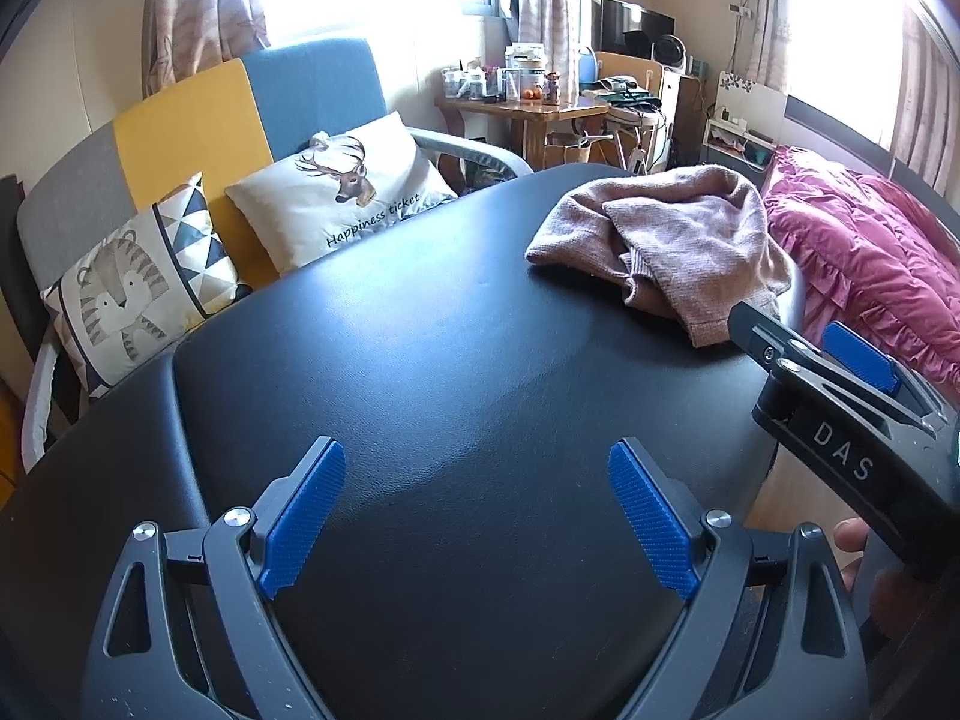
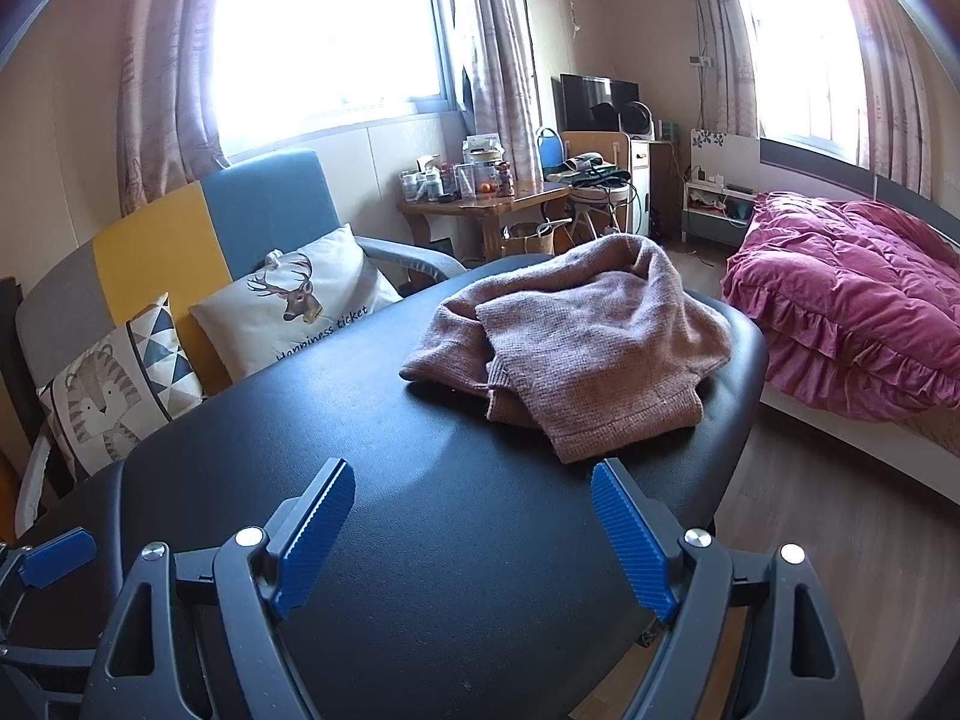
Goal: Fold clothes
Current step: 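Move both grippers toward the pink knit sweater on the table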
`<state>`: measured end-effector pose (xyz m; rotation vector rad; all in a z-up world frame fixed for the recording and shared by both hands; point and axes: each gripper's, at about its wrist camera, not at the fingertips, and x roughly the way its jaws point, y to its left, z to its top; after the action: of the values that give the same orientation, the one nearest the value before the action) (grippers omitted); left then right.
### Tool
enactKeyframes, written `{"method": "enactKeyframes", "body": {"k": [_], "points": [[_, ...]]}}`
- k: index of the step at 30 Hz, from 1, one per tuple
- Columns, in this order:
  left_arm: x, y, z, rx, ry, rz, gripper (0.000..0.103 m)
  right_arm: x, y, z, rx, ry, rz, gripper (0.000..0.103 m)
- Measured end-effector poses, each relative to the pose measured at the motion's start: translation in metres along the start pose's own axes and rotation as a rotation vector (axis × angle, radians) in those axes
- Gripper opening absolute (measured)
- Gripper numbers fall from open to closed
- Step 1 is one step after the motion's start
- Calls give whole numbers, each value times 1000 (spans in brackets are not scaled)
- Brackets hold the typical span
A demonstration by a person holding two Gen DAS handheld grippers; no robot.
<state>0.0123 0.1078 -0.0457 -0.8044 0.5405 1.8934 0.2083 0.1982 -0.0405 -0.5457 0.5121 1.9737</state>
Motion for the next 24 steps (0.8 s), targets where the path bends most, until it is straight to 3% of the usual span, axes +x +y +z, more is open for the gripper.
{"method": "enactKeyframes", "body": {"k": [24], "points": [[2,4,-6,-16,22,-7,92,1,3,2,-2,7,6,84]]}}
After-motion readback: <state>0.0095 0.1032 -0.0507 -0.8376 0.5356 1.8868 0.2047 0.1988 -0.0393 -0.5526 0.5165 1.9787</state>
